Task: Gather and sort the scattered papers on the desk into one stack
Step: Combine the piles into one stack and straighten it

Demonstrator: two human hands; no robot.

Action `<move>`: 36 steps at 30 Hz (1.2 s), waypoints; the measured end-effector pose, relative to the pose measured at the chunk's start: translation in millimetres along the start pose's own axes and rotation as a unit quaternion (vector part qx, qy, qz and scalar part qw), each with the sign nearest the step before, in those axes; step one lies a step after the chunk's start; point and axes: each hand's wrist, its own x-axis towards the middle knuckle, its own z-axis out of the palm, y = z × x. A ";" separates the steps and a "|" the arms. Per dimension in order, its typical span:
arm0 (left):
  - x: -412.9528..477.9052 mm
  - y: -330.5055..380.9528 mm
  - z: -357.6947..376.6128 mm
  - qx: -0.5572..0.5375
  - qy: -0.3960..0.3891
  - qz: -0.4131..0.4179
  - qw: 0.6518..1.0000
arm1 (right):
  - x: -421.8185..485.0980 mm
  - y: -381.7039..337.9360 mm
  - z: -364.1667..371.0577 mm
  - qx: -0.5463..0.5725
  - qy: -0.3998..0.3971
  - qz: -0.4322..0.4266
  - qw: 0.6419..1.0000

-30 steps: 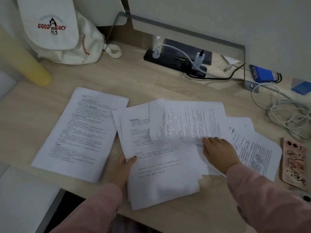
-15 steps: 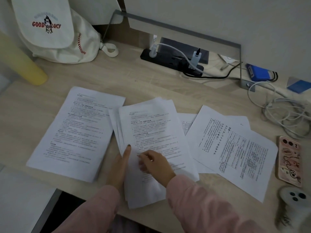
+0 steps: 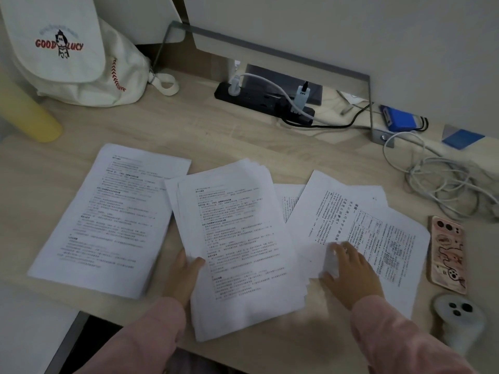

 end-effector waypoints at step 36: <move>2.0 7.0 -1.3 -0.136 -0.023 -0.032 0.990 | 5.5 -36.7 -15.7 0.229 0.232 -0.223 0.919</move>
